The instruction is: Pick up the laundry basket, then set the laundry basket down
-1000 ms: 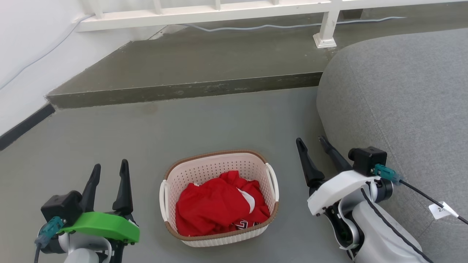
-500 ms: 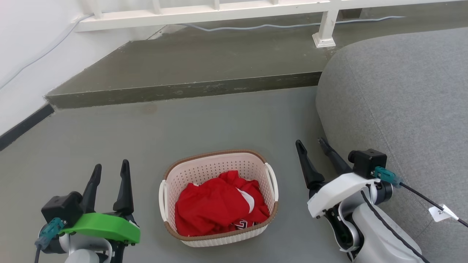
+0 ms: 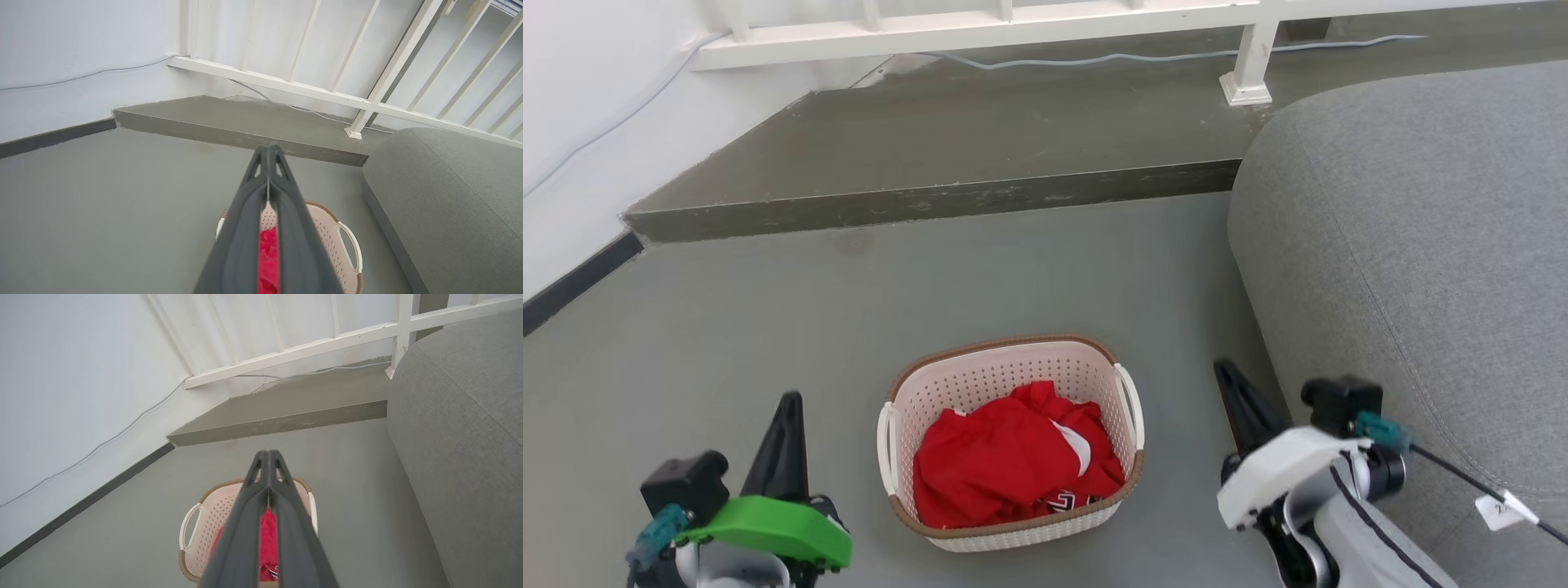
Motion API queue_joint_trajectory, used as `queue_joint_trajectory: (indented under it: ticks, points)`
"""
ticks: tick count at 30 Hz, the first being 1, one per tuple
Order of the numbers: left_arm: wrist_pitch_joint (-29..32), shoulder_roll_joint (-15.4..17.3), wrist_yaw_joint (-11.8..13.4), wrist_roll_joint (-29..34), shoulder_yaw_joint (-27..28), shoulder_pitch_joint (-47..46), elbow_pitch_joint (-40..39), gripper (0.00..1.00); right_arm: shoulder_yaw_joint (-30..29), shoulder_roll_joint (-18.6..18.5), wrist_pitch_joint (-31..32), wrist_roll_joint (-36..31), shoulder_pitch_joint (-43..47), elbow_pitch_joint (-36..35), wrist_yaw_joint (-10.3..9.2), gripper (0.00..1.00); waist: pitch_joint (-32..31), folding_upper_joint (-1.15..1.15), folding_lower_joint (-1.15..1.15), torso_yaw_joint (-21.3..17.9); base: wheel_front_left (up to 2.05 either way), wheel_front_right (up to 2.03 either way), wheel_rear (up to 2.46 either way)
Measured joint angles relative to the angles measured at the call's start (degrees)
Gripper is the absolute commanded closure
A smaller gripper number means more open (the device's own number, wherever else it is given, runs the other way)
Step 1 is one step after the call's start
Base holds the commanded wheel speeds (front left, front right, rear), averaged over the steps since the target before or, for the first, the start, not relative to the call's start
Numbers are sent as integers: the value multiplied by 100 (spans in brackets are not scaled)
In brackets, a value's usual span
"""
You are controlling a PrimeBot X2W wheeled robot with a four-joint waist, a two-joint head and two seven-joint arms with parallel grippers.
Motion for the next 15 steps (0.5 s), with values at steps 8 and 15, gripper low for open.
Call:
queue_joint_trajectory:
  ticks: [8, 15]
  points:
    - [125, -19, -2, -365, 92, 52, 81, 100, -189, 9, 79, 344, 131, -16, 25, 100, -16, 0, 0, -1, 0, 0, 0]
    - [311, -30, -11, -938, 175, 52, 110, 100, -443, 32, 236, 937, 134, -97, 105, 100, -33, 0, 0, 1, 0, 0, 0]
